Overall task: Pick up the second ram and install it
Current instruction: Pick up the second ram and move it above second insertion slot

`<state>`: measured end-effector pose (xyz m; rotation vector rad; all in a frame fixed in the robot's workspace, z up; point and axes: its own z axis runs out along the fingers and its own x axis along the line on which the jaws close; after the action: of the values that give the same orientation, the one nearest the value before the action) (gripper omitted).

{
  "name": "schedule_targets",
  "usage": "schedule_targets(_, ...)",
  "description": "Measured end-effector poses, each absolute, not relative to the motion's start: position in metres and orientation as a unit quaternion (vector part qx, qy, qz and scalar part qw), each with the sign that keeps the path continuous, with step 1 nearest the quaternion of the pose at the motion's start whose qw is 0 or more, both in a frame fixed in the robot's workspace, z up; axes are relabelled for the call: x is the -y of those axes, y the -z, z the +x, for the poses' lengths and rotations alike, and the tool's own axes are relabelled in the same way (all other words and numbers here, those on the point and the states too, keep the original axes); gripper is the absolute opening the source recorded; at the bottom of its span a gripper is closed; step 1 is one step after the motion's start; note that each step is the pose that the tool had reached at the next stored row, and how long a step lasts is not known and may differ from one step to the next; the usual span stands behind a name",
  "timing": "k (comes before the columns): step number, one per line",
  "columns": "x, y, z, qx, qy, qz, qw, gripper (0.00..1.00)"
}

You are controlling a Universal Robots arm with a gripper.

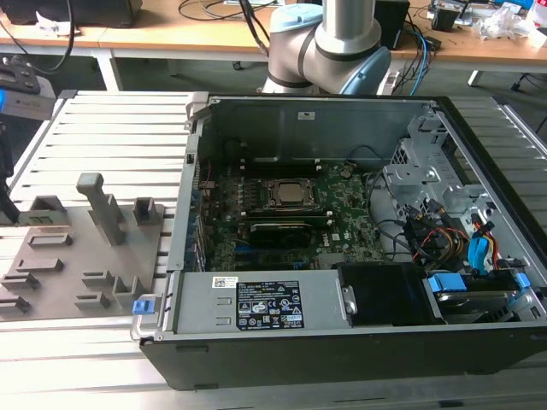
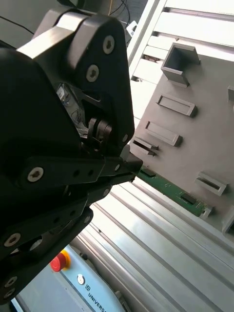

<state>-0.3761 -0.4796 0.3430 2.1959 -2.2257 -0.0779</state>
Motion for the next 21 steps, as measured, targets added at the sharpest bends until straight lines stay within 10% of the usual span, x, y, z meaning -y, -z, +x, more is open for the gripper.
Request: schedule_targets(21,0.479,-0.395,-0.376,0.712,0.025,0.702,0.007,0.13)
